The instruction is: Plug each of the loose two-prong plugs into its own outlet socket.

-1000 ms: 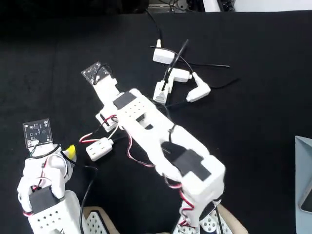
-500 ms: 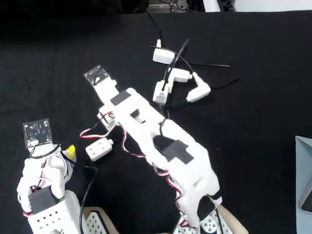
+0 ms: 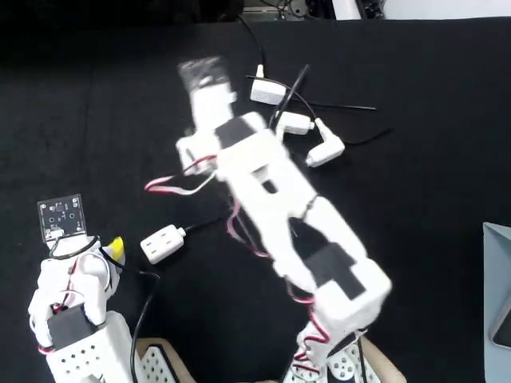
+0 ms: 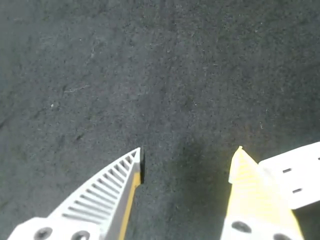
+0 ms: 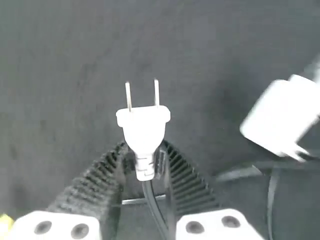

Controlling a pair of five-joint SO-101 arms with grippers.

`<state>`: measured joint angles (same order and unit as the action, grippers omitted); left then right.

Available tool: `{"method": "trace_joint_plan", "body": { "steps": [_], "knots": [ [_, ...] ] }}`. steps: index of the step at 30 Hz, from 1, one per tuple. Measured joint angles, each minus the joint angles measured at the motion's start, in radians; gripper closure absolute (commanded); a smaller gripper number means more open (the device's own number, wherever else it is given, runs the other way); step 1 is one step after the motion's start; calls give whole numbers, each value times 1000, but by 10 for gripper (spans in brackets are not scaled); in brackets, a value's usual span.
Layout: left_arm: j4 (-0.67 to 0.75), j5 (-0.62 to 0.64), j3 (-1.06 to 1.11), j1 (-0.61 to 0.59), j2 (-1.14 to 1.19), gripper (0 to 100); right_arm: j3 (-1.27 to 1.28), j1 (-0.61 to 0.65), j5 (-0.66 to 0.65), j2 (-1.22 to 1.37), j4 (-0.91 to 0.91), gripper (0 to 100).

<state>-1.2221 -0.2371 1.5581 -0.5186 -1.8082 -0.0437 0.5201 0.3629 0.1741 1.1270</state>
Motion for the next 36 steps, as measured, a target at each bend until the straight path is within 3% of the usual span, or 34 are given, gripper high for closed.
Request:
{"method": "trace_joint_plan", "body": {
  "steps": [11, 21, 28, 31, 36],
  "knots": [
    [0, 0, 0, 0, 0, 716, 0, -186, 516, -129, 91, 987],
    [0, 0, 0, 0, 0, 716, 0, -261, 730, -129, 204, 981],
    [0, 0, 0, 0, 0, 716, 0, -273, 761, -129, 324, 786],
    [0, 0, 0, 0, 0, 716, 0, -273, 758, -129, 368, 750],
    [0, 0, 0, 0, 0, 716, -9, -275, 606, -129, 479, 730]
  ]
}}
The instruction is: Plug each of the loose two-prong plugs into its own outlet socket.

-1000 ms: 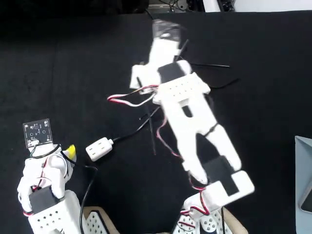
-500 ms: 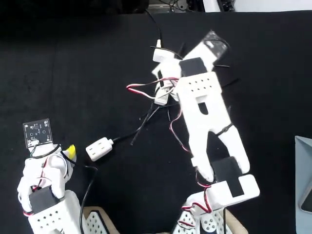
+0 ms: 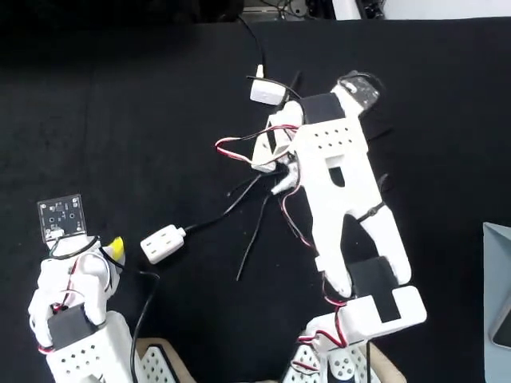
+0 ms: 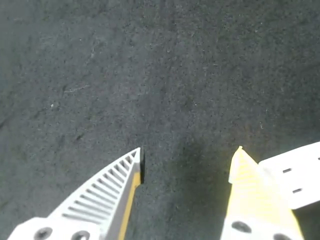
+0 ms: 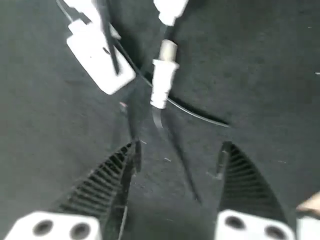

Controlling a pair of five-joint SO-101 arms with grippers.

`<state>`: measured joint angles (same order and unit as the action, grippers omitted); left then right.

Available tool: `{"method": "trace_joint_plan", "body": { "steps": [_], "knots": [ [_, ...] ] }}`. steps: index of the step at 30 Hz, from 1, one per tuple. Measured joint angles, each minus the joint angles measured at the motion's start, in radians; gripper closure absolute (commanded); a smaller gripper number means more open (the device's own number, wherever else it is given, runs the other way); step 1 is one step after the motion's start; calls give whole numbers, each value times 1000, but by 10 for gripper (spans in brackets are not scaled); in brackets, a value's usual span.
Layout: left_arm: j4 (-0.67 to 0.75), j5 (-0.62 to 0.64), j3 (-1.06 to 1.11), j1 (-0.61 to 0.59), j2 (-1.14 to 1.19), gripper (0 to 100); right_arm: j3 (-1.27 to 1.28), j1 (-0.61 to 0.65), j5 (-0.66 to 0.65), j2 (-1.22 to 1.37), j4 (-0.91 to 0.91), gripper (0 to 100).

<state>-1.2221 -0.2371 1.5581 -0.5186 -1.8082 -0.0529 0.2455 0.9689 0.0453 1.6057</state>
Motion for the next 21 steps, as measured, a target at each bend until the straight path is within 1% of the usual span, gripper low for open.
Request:
{"method": "trace_joint_plan", "body": {
  "steps": [4, 8, 10, 15, 21],
  "knots": [
    [0, 0, 0, 0, 0, 716, -46, -5, -193, -3, 112, 733],
    [0, 0, 0, 0, 0, 716, -48, -15, -453, -14, 120, 733],
    [0, 0, 2, 0, 0, 716, -49, -29, -618, -14, 121, 733],
    [0, 0, 2, 0, 0, 717, -49, -69, -1086, -14, 121, 734],
    [0, 0, 2, 0, 0, 717, -43, -140, -1553, -14, 121, 734]
  ]
}}
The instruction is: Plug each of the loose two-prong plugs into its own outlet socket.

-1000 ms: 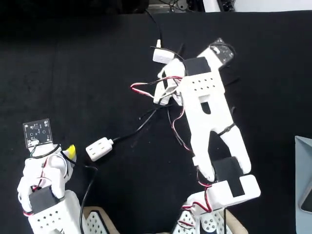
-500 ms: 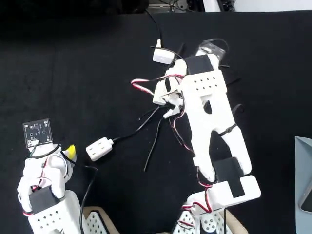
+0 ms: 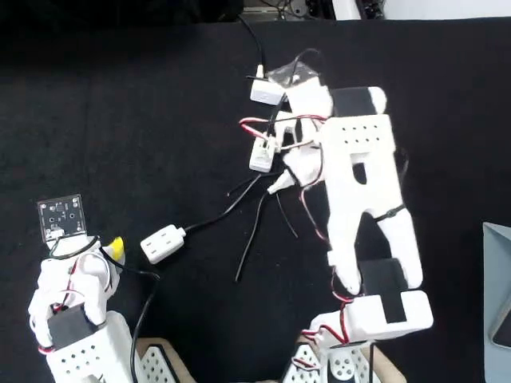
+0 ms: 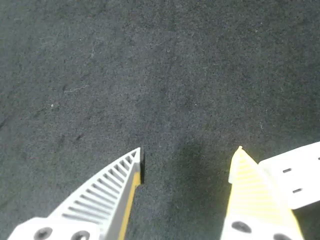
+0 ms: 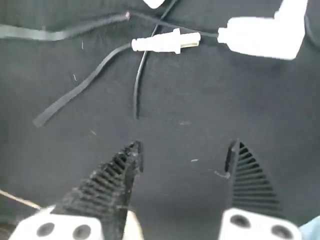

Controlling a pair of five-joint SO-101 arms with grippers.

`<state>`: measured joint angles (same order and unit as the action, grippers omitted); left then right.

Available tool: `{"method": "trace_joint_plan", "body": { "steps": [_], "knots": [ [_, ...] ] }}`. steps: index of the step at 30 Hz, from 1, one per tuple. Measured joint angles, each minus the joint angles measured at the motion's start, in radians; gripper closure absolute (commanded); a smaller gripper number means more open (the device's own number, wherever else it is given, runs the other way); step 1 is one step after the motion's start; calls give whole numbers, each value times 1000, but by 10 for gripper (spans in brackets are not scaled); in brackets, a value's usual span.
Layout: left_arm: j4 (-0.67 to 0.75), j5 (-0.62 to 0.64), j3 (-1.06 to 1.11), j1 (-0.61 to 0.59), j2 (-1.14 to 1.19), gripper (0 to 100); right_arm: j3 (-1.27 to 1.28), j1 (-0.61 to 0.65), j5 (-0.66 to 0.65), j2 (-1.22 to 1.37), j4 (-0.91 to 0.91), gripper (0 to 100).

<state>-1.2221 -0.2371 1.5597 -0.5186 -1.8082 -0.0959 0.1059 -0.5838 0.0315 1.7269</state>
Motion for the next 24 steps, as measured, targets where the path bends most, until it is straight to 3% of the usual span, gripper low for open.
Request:
{"method": "trace_joint_plan", "body": {
  "steps": [5, 9, 18, 24],
  "knots": [
    [0, 0, 0, 0, 0, 717, 141, -9, -356, 0, -17, 734],
    [0, 0, 0, 0, 0, 717, 272, -9, -499, 0, -181, 734],
    [0, 0, 0, 0, 0, 717, 493, 92, -575, 0, -615, 734],
    [0, 0, 9, 0, 0, 718, 509, 115, -578, 97, -741, 734]
  ]
}}
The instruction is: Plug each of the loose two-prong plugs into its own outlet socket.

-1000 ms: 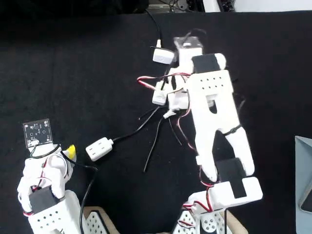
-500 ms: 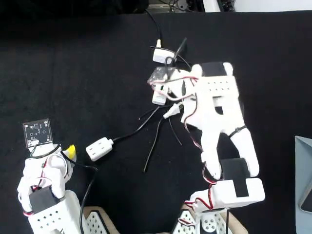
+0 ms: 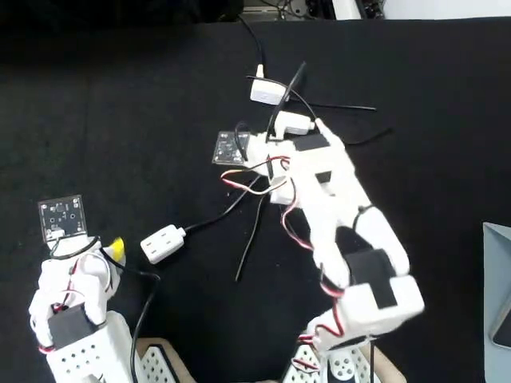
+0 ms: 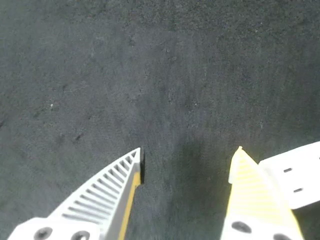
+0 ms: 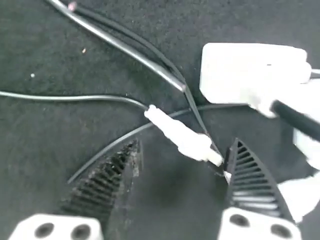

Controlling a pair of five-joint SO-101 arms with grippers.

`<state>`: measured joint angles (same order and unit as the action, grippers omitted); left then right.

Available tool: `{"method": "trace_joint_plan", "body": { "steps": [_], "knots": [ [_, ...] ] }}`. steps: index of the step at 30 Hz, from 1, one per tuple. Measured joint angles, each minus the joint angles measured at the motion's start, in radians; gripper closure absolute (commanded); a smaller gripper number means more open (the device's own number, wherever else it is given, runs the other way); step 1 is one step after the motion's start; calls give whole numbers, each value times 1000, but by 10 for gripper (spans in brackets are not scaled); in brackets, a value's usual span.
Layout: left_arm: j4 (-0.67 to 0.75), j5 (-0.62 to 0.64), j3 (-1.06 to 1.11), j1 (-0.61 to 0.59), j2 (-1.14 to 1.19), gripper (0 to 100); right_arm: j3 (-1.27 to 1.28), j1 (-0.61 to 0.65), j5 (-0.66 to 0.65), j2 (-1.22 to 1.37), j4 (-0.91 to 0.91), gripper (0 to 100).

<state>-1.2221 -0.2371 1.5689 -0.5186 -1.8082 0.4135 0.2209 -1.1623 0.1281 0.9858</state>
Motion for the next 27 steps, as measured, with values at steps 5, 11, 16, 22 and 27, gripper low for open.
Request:
{"method": "trace_joint_plan", "body": {
  "steps": [5, 11, 16, 22, 27],
  "knots": [
    [0, -26, 8, 0, 0, 718, -54, 0, 0, 123, -14, 763],
    [0, -31, 8, 0, 0, 718, -109, 2, 0, 170, -14, 978],
    [0, -31, 8, 0, 0, 718, -130, -5, 32, 138, 104, 986],
    [0, -31, 8, 0, 0, 718, -130, -20, 114, -18, 315, 986],
    [0, -31, 8, 0, 0, 718, -130, -17, 215, -98, 430, 986]
  ]
}}
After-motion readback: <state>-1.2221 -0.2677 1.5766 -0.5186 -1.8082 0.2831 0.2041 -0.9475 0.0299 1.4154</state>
